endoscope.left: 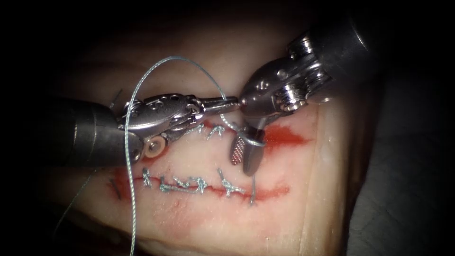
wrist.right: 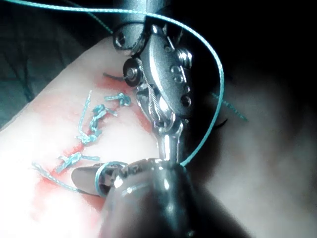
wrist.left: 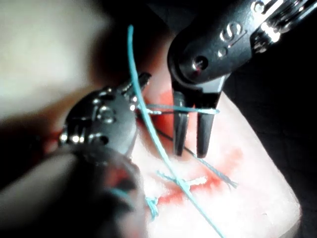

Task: Wound Closure

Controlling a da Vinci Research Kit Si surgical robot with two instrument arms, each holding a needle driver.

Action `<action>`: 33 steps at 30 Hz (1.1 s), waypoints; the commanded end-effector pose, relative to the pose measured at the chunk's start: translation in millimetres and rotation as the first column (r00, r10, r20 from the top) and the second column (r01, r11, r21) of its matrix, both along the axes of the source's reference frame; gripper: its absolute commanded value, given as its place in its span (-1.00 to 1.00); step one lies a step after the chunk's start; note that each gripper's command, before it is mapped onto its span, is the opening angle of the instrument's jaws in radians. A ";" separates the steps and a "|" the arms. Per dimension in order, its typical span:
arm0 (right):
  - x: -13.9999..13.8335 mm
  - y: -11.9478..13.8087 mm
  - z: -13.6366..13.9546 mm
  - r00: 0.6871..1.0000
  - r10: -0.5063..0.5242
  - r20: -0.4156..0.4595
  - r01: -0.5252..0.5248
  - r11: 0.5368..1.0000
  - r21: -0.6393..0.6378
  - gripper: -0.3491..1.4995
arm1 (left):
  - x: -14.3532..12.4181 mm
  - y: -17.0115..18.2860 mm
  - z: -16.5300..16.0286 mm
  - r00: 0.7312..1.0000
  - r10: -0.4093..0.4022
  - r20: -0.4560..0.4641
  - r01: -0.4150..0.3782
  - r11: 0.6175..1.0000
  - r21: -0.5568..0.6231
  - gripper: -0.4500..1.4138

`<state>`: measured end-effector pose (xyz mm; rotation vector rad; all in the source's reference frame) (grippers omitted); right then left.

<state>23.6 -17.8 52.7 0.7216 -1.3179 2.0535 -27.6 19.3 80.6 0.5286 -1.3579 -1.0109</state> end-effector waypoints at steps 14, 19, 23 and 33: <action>0.2 0.4 -0.5 0.969 -0.218 -0.120 0.203 0.971 -0.129 0.27 | -0.6 0.0 0.6 1.000 -0.002 -0.003 0.001 1.000 -0.008 -1.00; 0.6 0.7 -1.1 0.968 -0.220 -0.119 0.205 0.971 -0.126 0.16 | -0.6 0.0 0.7 1.000 -0.002 -0.003 0.002 1.000 -0.009 -1.00; 0.9 0.7 -1.6 0.963 -0.234 -0.134 0.217 0.968 -0.127 0.14 | -0.6 0.0 0.8 1.000 -0.002 -0.005 0.002 1.000 -0.011 -1.00; 1.6 -0.4 -1.2 0.918 -0.336 -0.209 0.297 0.934 -0.198 -0.35 | -0.6 0.0 0.9 1.000 -0.004 -0.006 0.004 1.000 -0.011 -1.00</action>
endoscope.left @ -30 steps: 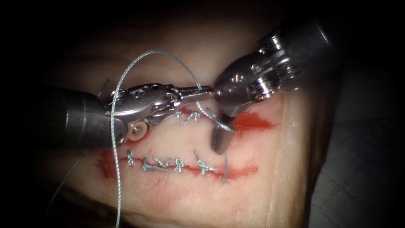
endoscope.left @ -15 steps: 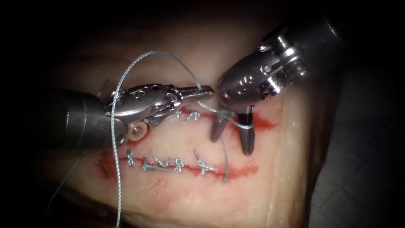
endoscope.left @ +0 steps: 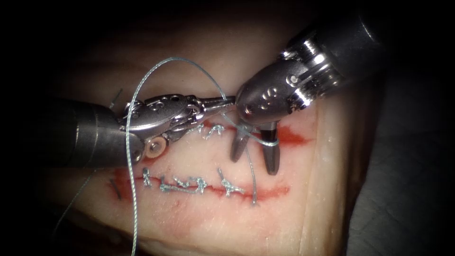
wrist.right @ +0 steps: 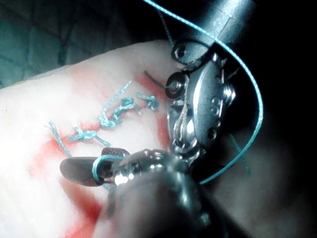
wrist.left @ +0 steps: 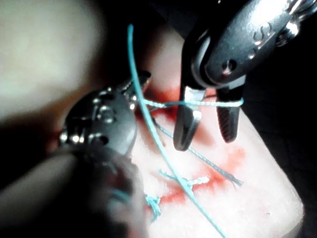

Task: Wound Closure

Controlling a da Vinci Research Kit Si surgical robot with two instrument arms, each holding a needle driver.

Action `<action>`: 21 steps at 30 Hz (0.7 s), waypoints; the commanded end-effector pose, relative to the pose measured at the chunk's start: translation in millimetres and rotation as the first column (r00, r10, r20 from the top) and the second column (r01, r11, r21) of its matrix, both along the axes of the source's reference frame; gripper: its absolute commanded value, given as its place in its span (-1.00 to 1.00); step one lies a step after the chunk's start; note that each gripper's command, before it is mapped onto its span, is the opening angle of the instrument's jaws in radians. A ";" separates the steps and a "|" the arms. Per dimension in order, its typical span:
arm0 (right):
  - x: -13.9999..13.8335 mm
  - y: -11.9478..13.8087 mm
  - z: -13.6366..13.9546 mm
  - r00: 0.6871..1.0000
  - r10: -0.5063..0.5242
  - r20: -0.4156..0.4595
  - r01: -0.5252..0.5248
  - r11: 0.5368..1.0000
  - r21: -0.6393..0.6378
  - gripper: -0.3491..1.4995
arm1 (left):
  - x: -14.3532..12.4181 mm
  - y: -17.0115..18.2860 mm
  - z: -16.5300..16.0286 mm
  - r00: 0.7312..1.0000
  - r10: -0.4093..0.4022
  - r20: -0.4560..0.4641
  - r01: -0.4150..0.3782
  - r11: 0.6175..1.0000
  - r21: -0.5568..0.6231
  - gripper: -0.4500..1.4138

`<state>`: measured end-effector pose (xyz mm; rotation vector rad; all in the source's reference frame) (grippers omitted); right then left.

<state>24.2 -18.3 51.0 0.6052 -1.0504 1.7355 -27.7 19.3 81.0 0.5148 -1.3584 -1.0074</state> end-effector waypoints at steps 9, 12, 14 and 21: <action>1.3 -0.8 1.2 0.995 -0.067 -0.071 0.063 0.997 -0.050 -0.67 | -0.5 0.1 0.5 1.000 0.000 0.001 0.000 1.000 -0.001 -1.00; 1.1 -1.3 1.9 0.995 -0.100 -0.030 0.097 0.991 -0.095 -0.58 | -0.5 0.1 0.5 1.000 0.000 0.001 0.000 1.000 -0.001 -1.00; 1.1 -1.6 2.3 0.992 -0.126 -0.003 0.125 0.984 -0.125 -0.51 | -0.5 0.1 0.5 1.000 -0.002 -0.001 0.002 1.000 -0.001 -1.00; 0.5 -2.3 3.0 0.991 -0.135 0.001 0.134 0.981 -0.142 -0.35 | -0.4 0.2 0.6 1.000 -0.002 -0.001 0.002 1.000 -0.001 -1.00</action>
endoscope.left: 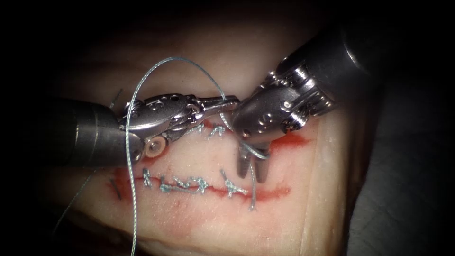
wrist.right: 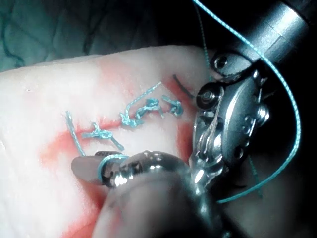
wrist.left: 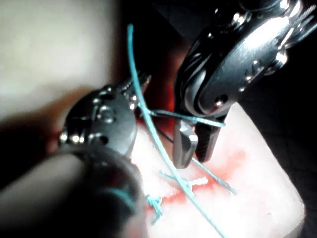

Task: Wound Closure

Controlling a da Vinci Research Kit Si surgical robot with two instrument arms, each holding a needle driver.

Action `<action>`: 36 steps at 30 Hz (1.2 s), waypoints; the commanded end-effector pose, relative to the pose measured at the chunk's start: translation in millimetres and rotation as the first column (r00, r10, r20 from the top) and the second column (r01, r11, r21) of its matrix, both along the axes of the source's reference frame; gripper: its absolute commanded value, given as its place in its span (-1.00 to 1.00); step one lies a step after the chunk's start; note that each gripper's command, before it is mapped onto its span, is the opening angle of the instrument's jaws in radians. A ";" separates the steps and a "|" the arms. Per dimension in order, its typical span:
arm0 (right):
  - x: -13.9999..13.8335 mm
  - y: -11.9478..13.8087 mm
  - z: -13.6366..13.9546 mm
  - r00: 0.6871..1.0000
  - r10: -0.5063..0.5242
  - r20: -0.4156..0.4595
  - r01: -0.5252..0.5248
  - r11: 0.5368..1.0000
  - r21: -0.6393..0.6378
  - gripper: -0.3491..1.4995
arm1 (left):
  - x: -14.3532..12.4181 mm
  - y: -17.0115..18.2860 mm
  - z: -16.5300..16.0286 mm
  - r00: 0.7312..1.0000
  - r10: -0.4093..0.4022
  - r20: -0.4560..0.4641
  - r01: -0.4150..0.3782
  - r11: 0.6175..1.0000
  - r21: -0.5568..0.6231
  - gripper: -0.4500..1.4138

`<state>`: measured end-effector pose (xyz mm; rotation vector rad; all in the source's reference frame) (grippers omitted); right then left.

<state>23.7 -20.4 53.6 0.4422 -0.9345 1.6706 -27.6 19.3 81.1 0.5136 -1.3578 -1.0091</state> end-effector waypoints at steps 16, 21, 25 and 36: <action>-1.6 4.3 0.4 0.866 0.499 0.001 -0.488 0.847 -0.210 -1.00 | 1.7 -2.1 -0.3 0.992 0.083 -0.094 -0.079 0.996 0.042 -1.00; -3.1 4.8 1.3 0.757 0.651 0.063 -0.641 0.758 -0.121 -1.00 | 1.7 -3.0 -1.1 0.982 0.143 -0.125 -0.135 0.988 0.069 -1.00; -3.7 4.9 1.9 0.671 0.733 0.110 -0.723 0.680 -0.124 -1.00 | 1.4 -3.7 -1.6 0.975 0.169 -0.141 -0.159 0.984 0.080 -1.00; -3.9 6.0 2.2 0.151 0.917 0.370 -0.987 0.160 0.005 -1.00 | 1.5 -4.5 -1.8 0.961 0.224 -0.162 -0.207 0.972 0.113 -1.00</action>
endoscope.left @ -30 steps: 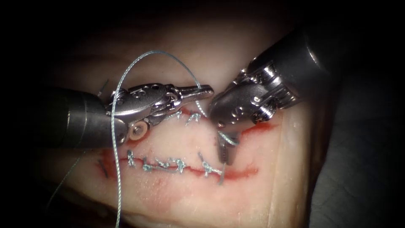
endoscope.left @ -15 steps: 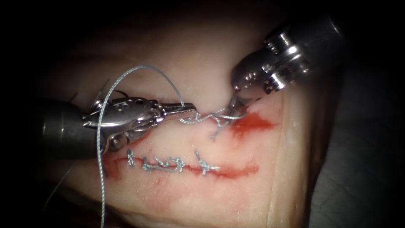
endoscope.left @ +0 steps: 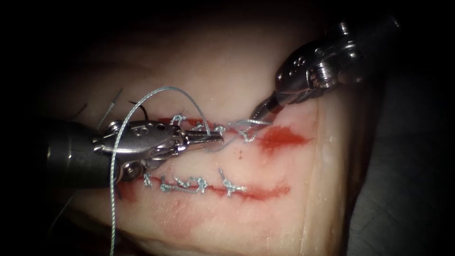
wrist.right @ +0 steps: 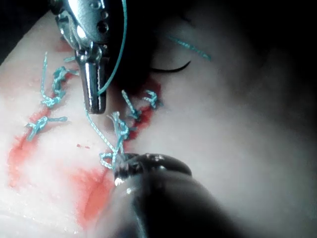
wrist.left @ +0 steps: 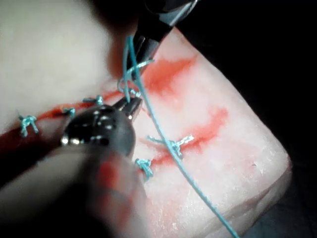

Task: Wound Closure

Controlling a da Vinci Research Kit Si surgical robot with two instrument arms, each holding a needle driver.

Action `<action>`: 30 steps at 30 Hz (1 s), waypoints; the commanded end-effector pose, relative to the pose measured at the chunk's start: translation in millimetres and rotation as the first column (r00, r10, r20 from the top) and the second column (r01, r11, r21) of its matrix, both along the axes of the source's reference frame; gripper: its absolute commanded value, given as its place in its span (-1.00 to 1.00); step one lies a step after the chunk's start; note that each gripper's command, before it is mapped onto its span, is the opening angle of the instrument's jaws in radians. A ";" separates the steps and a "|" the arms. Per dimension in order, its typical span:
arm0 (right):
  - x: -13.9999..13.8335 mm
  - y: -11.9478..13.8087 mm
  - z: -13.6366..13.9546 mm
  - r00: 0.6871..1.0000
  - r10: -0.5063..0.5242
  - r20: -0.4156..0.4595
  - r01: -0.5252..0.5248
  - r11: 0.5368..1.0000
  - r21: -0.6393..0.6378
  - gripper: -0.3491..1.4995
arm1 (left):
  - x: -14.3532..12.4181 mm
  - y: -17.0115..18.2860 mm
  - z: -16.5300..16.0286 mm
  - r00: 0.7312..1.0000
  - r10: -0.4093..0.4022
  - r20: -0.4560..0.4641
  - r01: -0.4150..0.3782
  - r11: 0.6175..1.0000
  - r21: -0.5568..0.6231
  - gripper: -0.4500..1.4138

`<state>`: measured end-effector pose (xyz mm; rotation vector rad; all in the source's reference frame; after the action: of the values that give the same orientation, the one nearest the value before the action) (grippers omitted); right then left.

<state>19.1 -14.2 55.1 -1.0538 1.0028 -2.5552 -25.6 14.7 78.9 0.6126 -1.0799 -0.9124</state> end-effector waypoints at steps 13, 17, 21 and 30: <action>-0.1 -1.6 2.9 0.748 0.591 0.301 -0.660 0.706 0.256 -1.00 | 0.9 -3.8 -3.5 0.985 0.158 0.068 -0.170 0.955 0.244 -1.00; -0.5 -2.7 3.5 0.676 0.643 0.361 -0.734 0.634 0.244 -1.00 | 1.0 -4.8 -3.7 0.979 0.185 0.083 -0.201 0.940 0.277 -1.00; -1.2 -3.9 3.7 0.569 0.708 0.418 -0.818 0.538 0.202 -1.00 | 1.3 -6.0 -3.6 0.970 0.225 0.093 -0.243 0.919 0.312 -1.00; -3.1 -5.3 3.2 0.298 0.813 0.501 -0.950 0.306 0.068 -1.00 | 3.1 -7.4 -3.9 0.945 0.314 0.086 -0.324 0.874 0.363 -1.00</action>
<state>15.3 -19.3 58.2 -0.6319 0.4546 -1.4210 -22.0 7.3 74.6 1.0883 -0.7968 -0.8223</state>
